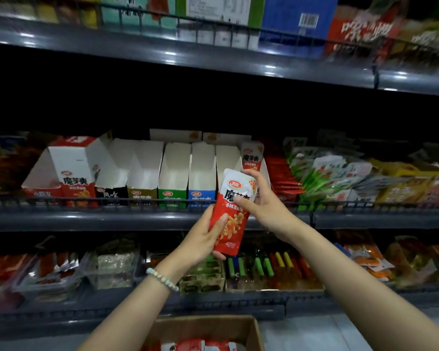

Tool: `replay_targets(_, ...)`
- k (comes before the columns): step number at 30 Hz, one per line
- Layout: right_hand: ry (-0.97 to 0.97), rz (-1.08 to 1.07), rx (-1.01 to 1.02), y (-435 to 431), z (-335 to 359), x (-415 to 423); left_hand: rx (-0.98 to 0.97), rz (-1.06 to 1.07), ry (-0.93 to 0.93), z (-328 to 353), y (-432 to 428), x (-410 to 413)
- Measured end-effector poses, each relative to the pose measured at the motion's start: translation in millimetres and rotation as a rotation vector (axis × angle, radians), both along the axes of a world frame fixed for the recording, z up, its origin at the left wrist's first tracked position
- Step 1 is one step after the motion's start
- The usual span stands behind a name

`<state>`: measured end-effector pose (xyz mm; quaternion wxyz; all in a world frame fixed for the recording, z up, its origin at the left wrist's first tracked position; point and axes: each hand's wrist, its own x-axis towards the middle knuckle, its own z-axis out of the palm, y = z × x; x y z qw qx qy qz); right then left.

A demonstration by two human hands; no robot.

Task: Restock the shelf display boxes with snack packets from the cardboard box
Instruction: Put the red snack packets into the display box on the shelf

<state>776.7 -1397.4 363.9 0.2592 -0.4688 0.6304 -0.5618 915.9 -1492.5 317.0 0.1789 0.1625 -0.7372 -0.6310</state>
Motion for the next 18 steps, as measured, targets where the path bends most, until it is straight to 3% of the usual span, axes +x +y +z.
replay_targets(7,0.230,0.066,0.151,0,46,-34,-0.123,-0.012,-0.013,32,-14,-22)
replay_targets(12,0.204,0.089,0.189,-4,55,-59,-0.255,-0.031,-0.029,43,-21,-43)
replay_targets(18,0.194,0.046,0.126,-6,52,-94,-0.223,-0.032,-0.043,44,-28,-83)
